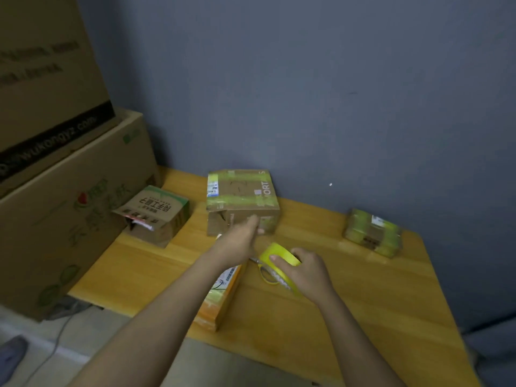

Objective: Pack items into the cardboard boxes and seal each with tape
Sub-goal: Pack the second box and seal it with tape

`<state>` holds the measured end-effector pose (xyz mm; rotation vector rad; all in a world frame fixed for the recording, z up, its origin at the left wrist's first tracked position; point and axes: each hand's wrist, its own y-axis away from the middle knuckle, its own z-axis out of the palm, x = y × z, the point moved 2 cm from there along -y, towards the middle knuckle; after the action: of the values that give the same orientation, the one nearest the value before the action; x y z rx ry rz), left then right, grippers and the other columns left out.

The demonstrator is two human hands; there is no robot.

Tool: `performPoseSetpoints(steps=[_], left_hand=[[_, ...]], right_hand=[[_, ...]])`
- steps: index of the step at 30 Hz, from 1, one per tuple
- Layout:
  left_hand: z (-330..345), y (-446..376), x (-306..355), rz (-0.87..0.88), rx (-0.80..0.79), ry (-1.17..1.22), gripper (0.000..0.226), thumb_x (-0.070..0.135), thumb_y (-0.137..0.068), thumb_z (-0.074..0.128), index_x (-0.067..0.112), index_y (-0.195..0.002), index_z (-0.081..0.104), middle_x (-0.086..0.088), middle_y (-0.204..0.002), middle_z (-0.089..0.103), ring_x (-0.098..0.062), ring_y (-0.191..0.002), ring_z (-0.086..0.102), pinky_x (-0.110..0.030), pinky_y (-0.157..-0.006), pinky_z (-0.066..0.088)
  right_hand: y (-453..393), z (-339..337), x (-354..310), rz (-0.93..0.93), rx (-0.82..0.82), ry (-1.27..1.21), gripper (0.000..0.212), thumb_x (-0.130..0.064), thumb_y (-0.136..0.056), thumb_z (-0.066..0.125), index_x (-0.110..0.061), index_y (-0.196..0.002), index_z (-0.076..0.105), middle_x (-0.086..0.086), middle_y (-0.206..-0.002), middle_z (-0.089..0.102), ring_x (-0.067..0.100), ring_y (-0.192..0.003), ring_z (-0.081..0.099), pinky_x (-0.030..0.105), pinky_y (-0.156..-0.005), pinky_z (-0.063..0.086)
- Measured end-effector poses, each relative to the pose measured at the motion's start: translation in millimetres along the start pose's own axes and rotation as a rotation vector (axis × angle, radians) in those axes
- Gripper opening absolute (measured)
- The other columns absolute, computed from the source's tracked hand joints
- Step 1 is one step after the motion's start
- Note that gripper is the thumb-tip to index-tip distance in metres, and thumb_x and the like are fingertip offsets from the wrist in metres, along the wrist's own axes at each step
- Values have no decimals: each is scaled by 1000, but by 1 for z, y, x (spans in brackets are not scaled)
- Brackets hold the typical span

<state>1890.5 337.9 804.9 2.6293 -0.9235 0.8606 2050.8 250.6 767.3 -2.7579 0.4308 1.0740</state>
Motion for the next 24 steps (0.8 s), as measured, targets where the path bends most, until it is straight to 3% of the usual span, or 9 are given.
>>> performPoseSetpoints(steps=[2,5,9,11,14,17,19,21,24], left_hand=[[-1,6,-20,-68,-43,208,19,23,-104,36,6,-95,38,-2,-80,46,-29,-80,49,-33,-62,35],[3,21,-46,-125,-134,444,29,34,-102,40,7,-91,39,1,-73,34,-15,-66,40,-20,-63,43],[8,29,-80,-81,-111,481,34,25,-98,53,15,-75,30,0,-66,26,-14,-54,27,-33,-62,34],[10,30,-96,-79,-107,513,34,23,-99,52,16,-75,28,-1,-66,25,-18,-57,24,-33,-65,33],[22,39,-109,-70,-118,506,33,20,-98,52,14,-75,30,-3,-66,26,-17,-57,27,-32,-62,32],[22,50,-124,-122,21,554,34,17,-97,55,15,-71,33,-1,-65,33,-10,-59,43,-31,-71,40],[11,59,-153,-193,109,563,35,15,-95,56,16,-69,33,0,-67,39,-13,-73,49,-25,-68,39],[4,71,-185,-265,120,539,35,16,-95,58,16,-69,33,0,-69,42,-17,-80,49,-15,-62,36],[10,89,-214,-353,80,466,36,18,-96,56,16,-69,31,-1,-68,37,-17,-72,41,-16,-57,31]], right_hand=[[4,10,-4,51,-83,-17,53,-66,-77,63,-16,-68,50,-2,-56,43,17,-55,47,35,-54,29],[12,20,-16,88,-166,-47,40,-62,-79,66,-25,-69,53,-8,-59,48,10,-56,49,28,-53,31],[28,31,-28,152,-266,-293,18,-41,-86,69,-23,-84,64,-4,-82,63,13,-80,61,31,-69,42],[36,36,-30,134,-261,-349,12,-30,-89,68,-29,-78,63,-10,-77,62,8,-77,61,28,-69,41],[41,52,-22,188,-197,-324,15,-35,-88,69,-22,-81,66,-6,-82,64,11,-82,62,26,-67,41],[42,71,-8,270,-142,-202,50,-58,-81,65,-11,-96,72,5,-96,70,19,-94,65,30,-72,45],[49,77,1,339,-131,-25,53,-72,-76,59,-21,-78,72,0,-84,69,18,-85,64,29,-67,44],[57,79,5,402,-132,193,58,-70,-80,57,-20,-51,49,-1,-57,50,20,-64,51,30,-53,32],[58,86,4,406,-172,426,64,-73,-81,52,-19,-50,37,-1,-53,40,23,-62,44,31,-60,30]])
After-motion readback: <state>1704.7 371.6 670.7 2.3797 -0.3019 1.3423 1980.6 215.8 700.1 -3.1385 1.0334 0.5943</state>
